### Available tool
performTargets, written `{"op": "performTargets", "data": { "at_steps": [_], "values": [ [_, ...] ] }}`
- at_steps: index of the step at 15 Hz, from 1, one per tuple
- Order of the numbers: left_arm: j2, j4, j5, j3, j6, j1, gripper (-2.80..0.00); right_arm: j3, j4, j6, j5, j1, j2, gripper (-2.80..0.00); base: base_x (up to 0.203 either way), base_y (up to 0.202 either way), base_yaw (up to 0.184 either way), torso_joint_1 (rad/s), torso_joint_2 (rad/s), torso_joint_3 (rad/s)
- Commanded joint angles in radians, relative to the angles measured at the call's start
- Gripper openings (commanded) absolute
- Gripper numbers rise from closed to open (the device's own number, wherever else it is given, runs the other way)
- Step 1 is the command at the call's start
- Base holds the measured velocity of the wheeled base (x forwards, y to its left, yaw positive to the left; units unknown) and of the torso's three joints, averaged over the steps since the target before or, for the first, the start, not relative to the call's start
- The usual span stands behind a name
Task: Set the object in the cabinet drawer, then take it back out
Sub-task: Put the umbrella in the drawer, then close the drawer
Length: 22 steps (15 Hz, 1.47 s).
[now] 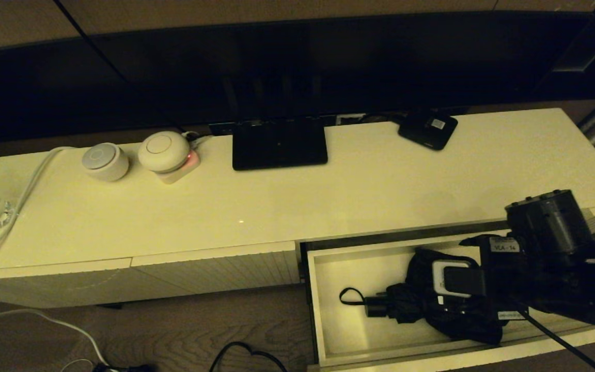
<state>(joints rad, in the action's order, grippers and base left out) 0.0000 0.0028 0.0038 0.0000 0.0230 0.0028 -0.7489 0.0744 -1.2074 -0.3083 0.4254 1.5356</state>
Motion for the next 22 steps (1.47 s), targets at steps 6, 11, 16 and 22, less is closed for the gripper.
{"op": "performTargets", "data": {
  "at_steps": [6, 11, 16, 22],
  "values": [
    [0.000, 0.000, 0.001, 0.003, 0.000, 0.000, -2.80, 0.158, -0.243, -0.007, 0.001, 0.112, -0.434, -2.80, 0.000, 0.000, 0.000, 0.000, 0.00, 0.000],
    [0.000, 0.000, 0.001, 0.003, 0.000, 0.000, -2.80, 0.309, -0.281, 0.005, 0.037, 0.219, -0.385, -2.80, 0.000, 0.000, 0.000, 0.000, 0.00, 0.000],
    [0.000, 0.000, 0.001, 0.003, 0.000, 0.000, -2.80, 0.343, -0.268, 0.003, 0.107, 0.220, -0.214, -2.80, 0.000, 0.000, 0.000, 0.000, 0.00, 0.000],
    [0.000, 0.000, 0.001, 0.003, 0.000, 0.000, -2.80, 0.342, -0.124, 0.005, 0.113, 0.213, 0.000, -2.80, 0.000, 0.000, 0.000, 0.000, 0.00, 0.000]
  ]
}}
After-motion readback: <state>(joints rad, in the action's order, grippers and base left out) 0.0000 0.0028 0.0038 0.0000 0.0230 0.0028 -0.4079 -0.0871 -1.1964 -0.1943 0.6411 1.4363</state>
